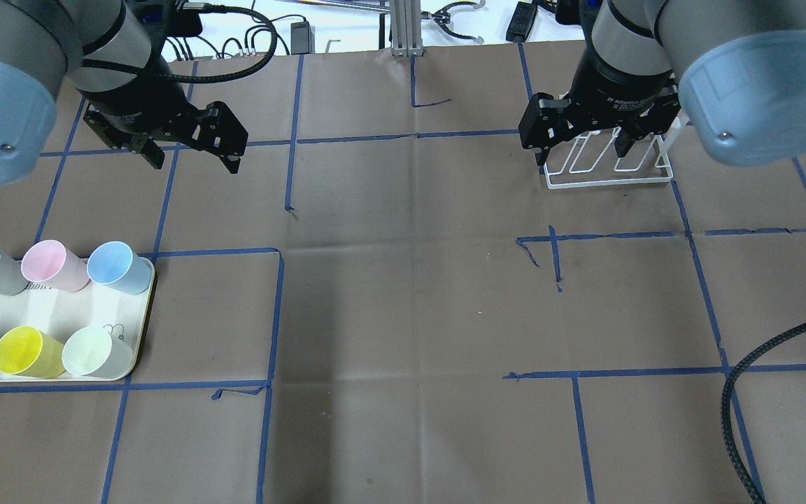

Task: Transfer IKEA cup to right arm and place on rack

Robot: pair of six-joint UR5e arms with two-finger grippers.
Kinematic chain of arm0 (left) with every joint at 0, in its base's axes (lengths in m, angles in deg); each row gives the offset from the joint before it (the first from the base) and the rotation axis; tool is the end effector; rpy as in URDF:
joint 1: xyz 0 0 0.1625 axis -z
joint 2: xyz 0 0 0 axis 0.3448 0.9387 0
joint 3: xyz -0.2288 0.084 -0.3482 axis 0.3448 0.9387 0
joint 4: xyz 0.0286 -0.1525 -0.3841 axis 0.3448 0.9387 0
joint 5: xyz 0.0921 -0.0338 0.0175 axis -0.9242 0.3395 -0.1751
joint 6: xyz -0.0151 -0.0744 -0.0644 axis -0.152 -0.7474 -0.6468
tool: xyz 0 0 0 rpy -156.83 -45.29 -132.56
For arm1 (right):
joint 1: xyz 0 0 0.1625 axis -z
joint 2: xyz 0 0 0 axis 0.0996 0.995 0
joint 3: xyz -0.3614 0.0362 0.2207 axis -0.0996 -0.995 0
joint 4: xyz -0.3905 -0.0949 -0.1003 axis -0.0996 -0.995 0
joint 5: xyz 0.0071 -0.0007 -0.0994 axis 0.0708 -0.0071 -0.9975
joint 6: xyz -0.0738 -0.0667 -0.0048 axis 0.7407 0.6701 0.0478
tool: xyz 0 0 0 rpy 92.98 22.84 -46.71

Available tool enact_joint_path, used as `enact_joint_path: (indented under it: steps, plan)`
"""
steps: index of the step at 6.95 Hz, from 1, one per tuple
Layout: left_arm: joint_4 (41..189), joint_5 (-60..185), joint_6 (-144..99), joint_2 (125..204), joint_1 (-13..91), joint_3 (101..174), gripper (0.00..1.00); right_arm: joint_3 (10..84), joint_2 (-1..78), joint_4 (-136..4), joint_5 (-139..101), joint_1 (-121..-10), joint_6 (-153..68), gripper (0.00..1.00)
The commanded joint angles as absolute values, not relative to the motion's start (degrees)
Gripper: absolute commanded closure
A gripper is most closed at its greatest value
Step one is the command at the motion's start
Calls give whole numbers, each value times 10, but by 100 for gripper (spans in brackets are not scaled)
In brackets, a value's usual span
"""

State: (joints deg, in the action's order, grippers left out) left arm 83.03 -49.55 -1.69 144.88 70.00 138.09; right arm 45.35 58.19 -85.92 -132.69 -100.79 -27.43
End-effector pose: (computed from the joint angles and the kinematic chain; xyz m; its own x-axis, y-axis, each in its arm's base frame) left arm -0.1337 -0.4973 0.4866 -0.9935 0.1121 -0.0185 0.1131 0.9912 -0.0695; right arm 0.1765 -0.4896 0.4828 -0.9981 -0.0611 0.0060 -0.0614 0.9947 -0.0819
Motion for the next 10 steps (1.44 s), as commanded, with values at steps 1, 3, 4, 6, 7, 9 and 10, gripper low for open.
enact_joint_path:
  steps: [1, 3, 4, 6, 7, 9, 10]
  plan:
    - [829, -495, -17, 1449, 700, 1380, 0, 454, 582, -858, -1327, -1008, -273, 0]
    - [829, -495, -17, 1449, 700, 1381, 0, 454, 582, -858, -1327, -1008, -273, 0]
    - [829, -495, -17, 1450, 700, 1381, 0, 454, 582, -858, -1325, -1008, -273, 0]
    - [829, -495, -17, 1450, 700, 1381, 0, 455, 582, -859, -1325, -1008, -273, 0]
    - [829, -496, -16, 1449, 700, 1384, 0, 455, 582, -859, -1324, -1008, -274, 0]
    - [827, -497, -12, 1446, 698, 1388, 0, 454, 582, -859, -1324, -1008, -274, 0]
    - [822, -498, -7, 1440, 694, 1396, 0, 454, 582, -859, -1325, -1008, -274, 0]
